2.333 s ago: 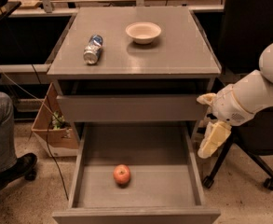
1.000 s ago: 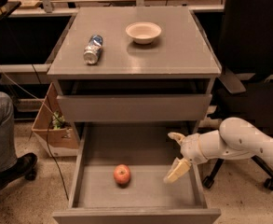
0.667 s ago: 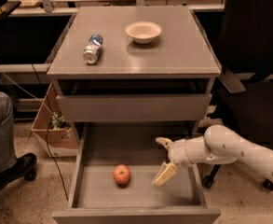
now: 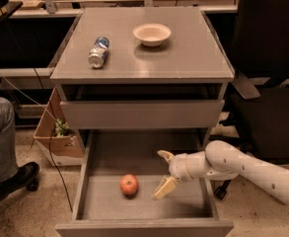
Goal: Pick apple from middle drawer and place on counter
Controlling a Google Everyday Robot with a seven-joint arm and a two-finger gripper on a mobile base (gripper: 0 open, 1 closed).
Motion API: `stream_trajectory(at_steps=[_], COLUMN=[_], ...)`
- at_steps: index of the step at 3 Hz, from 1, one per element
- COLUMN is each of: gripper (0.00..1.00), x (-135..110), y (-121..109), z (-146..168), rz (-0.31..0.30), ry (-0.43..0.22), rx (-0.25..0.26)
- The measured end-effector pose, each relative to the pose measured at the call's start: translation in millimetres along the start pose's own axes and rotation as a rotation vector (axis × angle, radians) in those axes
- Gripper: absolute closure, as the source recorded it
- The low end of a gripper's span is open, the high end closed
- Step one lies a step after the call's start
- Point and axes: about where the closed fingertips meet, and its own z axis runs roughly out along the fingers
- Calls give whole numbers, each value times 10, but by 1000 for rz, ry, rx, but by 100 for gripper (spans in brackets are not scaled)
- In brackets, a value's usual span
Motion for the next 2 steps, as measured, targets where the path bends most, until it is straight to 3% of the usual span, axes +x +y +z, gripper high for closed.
stream_trajectory(at_steps=[1, 2], gripper=[0, 0], x=[46, 187], y=[-73, -285], z=[108, 501], rz=[22, 85], ry=[-29, -86], rx=[15, 20])
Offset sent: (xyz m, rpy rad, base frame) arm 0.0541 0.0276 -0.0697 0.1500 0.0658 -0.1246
